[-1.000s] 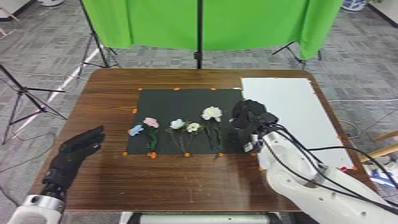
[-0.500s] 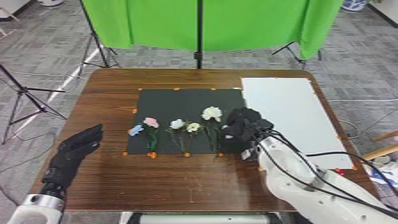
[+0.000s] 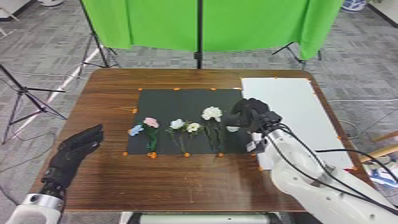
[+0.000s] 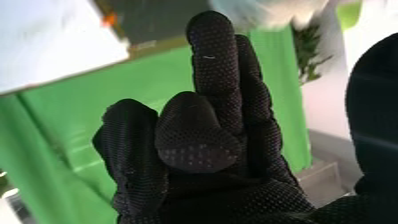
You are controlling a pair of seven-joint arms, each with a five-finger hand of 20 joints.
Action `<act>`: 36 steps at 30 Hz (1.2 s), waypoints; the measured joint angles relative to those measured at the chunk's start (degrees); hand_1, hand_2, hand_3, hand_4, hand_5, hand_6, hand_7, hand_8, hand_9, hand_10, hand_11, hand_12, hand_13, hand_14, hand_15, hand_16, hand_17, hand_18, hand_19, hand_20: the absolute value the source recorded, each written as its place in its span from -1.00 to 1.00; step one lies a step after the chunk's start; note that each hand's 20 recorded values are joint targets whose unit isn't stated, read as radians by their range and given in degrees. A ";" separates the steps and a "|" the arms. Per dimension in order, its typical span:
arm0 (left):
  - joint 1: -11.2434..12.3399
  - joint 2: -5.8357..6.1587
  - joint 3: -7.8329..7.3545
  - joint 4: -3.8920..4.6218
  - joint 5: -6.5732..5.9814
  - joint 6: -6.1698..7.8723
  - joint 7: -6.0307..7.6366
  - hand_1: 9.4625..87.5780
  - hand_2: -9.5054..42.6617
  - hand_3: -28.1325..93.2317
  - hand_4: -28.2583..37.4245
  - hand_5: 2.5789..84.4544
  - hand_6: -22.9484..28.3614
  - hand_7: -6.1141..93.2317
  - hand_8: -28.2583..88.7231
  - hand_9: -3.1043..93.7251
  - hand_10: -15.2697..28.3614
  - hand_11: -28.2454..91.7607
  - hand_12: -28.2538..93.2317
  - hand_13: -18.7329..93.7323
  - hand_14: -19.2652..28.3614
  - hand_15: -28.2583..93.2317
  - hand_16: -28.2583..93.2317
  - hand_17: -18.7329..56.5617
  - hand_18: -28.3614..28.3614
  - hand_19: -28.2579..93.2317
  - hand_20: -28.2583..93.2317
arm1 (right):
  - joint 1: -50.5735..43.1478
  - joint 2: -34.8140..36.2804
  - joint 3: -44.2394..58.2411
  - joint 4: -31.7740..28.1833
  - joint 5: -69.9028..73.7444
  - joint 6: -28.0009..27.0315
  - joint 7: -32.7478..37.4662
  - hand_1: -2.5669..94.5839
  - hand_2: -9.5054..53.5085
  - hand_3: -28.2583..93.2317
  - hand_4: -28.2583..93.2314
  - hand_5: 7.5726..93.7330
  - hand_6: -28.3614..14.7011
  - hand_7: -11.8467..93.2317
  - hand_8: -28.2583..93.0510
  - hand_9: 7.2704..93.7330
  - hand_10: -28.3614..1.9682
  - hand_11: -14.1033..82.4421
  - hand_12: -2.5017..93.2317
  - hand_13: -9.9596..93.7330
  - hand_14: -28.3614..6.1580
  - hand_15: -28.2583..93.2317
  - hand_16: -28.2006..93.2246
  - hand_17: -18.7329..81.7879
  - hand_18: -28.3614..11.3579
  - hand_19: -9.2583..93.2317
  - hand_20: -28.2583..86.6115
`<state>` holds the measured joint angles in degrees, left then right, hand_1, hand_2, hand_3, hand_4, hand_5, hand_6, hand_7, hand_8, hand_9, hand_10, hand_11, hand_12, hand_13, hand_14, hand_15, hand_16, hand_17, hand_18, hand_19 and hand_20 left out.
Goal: Arrange flowers
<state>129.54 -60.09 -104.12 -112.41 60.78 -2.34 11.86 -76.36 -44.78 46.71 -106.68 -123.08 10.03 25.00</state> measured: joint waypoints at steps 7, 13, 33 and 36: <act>-0.07 0.00 0.00 -0.03 0.00 0.00 0.06 -0.32 -1.00 0.50 -0.50 -0.07 0.06 -0.69 -0.61 -0.19 0.23 -0.28 -0.32 -0.16 0.42 -0.38 -0.48 -0.31 0.39 -0.48 -0.24 | -2.95 0.75 7.18 -4.24 4.19 0.49 -0.10 -0.43 -1.00 0.47 -0.76 0.34 0.19 -0.49 -0.66 0.55 -0.18 -0.12 -0.37 0.77 0.27 0.66 0.12 0.58 -0.47 1.00 0.62; 0.01 -0.11 -0.13 -0.07 0.00 0.00 0.09 -0.32 -1.00 0.50 -0.50 -0.07 0.06 -0.69 -0.61 -0.19 0.23 -0.28 -0.32 -0.16 0.42 -0.38 -0.48 -0.31 0.39 -0.48 -0.24 | -5.85 2.09 10.94 -9.40 12.25 -0.20 -1.75 -0.43 -1.00 0.47 -0.75 0.37 0.19 -0.49 -0.66 0.56 -0.17 -0.12 -0.38 0.77 0.25 0.65 0.12 0.56 -0.50 1.00 0.61; -3.84 0.90 2.68 -0.58 -1.75 3.10 7.43 -0.25 -1.00 0.49 -0.48 -0.01 0.08 -0.64 -0.63 -0.12 0.27 -0.23 -0.34 -0.09 0.43 -0.32 -0.52 -0.13 0.39 -0.40 -0.16 | -27.56 -13.85 44.91 -7.94 60.01 -17.54 -36.35 -0.81 -0.69 0.72 -0.77 -0.25 0.26 -0.65 -0.64 -0.32 -0.14 -0.65 -0.61 -0.25 -0.32 -0.45 -0.11 -0.35 -0.39 -0.66 -0.06; -4.87 0.95 2.80 -1.23 -1.69 3.09 7.53 -0.26 -1.00 0.49 -0.48 -0.01 0.08 -0.64 -0.63 -0.12 0.27 -0.23 -0.34 -0.08 0.44 -0.31 -0.52 -0.15 0.40 -0.40 -0.16 | -29.91 -17.04 44.22 -6.85 69.44 -17.30 -38.71 -0.87 -0.69 0.74 -0.79 -0.37 0.31 -0.66 -0.65 -0.40 -0.10 -0.67 -0.68 -0.36 -0.19 -0.52 -0.19 -0.43 -0.33 -0.69 -0.11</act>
<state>124.67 -59.14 -101.32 -113.64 59.09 0.76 19.39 -106.26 -61.82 90.93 -113.52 -53.64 -7.27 -13.71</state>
